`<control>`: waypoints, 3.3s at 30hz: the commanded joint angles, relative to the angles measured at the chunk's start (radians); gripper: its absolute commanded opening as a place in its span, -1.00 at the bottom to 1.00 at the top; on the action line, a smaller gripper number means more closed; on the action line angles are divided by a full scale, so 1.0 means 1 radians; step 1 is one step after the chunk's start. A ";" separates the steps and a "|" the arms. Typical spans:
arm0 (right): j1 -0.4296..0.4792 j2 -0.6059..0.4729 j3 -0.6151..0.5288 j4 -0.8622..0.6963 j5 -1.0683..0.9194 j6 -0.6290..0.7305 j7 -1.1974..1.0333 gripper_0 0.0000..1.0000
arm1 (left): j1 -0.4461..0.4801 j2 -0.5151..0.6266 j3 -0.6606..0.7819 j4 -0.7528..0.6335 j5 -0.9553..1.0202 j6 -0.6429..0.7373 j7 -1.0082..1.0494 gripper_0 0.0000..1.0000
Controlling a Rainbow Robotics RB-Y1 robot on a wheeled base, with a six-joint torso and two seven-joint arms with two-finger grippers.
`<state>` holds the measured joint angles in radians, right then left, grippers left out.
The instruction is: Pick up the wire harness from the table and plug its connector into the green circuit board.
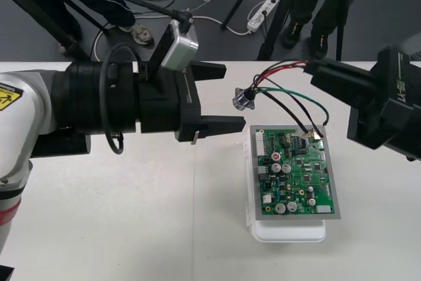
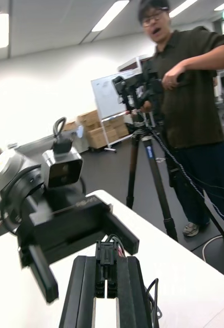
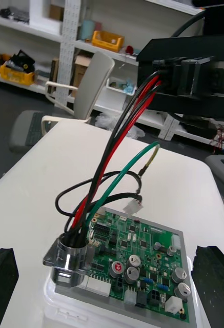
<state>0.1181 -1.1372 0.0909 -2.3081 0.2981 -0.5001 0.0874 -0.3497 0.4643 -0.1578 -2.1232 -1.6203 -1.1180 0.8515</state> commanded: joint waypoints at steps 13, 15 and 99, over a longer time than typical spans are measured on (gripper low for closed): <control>0.044 -0.030 -0.056 -0.019 0.179 -0.193 -0.021 -1.00 | 0.058 0.208 0.023 -0.012 0.364 0.130 -0.285 1.00; 0.044 -0.024 -0.056 -0.031 0.217 -0.195 -0.020 -1.00 | 0.058 0.232 0.020 -0.012 0.404 0.132 -0.322 1.00; -0.002 0.160 0.081 -0.040 0.211 -0.199 0.101 -1.00 | -0.129 0.244 -0.290 -0.012 0.671 0.302 -0.540 1.00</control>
<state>0.0972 -0.9440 0.1980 -2.3348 0.5226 -0.6994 0.1746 -0.4405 0.7287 -0.4306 -2.1232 -0.9620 -0.8607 0.3932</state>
